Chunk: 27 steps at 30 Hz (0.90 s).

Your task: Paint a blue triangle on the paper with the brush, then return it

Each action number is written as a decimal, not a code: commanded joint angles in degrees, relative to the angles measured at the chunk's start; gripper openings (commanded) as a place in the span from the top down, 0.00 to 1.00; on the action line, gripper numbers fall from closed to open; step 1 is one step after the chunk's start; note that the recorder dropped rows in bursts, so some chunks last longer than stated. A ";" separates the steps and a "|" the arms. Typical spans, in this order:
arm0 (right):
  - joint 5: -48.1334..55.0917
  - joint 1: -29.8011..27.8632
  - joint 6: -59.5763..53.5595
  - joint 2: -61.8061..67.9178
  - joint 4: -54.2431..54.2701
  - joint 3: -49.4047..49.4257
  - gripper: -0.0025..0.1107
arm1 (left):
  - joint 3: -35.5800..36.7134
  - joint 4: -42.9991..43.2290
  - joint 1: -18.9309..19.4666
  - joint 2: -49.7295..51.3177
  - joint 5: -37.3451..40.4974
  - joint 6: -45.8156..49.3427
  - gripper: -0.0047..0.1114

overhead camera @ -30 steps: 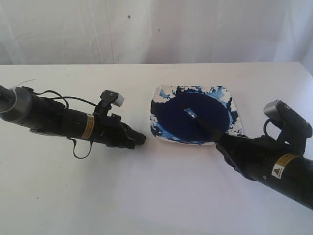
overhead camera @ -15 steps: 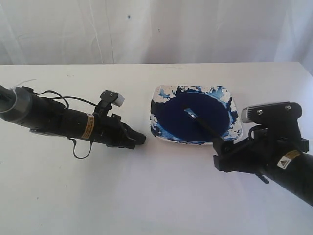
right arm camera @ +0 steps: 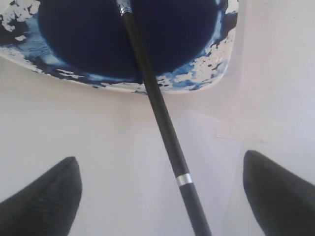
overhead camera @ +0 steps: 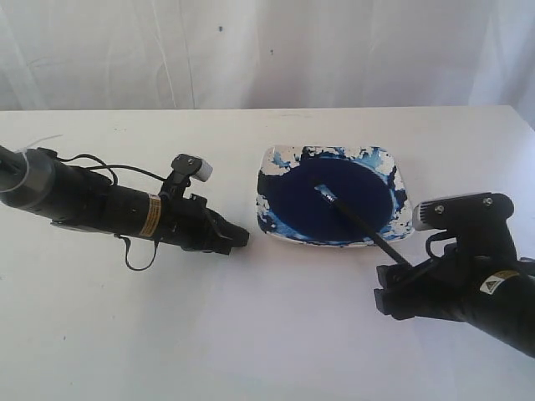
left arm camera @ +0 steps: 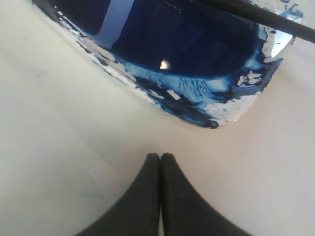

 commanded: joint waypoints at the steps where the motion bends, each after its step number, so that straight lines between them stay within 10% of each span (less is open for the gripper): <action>1: 0.24 0.16 -0.61 0.44 0.90 -0.09 0.27 | -0.16 0.85 -0.20 -0.12 2.61 0.07 0.96; 27: 1.61 0.16 -0.61 0.44 1.16 0.00 0.32 | -0.16 0.85 -0.20 -0.12 2.61 0.07 0.96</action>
